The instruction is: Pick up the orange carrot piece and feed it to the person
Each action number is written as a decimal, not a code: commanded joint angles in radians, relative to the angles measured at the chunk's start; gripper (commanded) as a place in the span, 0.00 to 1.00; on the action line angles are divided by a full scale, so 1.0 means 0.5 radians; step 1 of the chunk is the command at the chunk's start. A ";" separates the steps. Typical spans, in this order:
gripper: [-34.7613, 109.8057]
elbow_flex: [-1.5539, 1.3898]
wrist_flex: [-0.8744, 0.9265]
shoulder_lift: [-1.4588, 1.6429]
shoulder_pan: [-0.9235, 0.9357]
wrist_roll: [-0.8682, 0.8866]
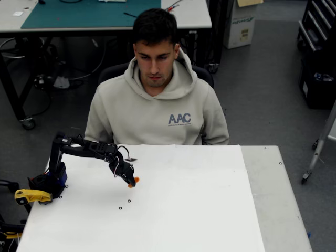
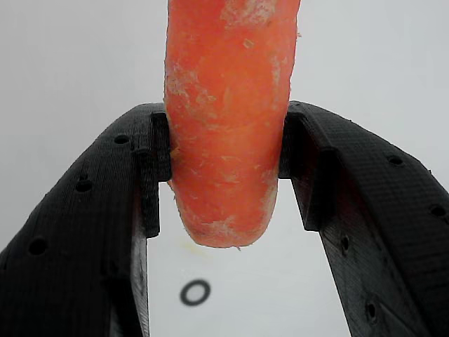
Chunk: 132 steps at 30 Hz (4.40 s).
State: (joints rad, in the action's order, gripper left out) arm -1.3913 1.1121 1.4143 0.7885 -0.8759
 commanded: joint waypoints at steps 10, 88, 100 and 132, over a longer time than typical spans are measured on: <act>0.22 0.868 0.003 0.193 -0.313 -0.034; 0.22 2.681 -2.074 -1.267 -1.184 -1.411; 0.22 2.681 -2.074 -1.267 -1.187 -1.632; 0.39 2.681 -2.074 -1.255 -1.160 -1.626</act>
State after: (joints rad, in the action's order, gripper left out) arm -0.0537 0.0997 0.7194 0.1963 -1.6797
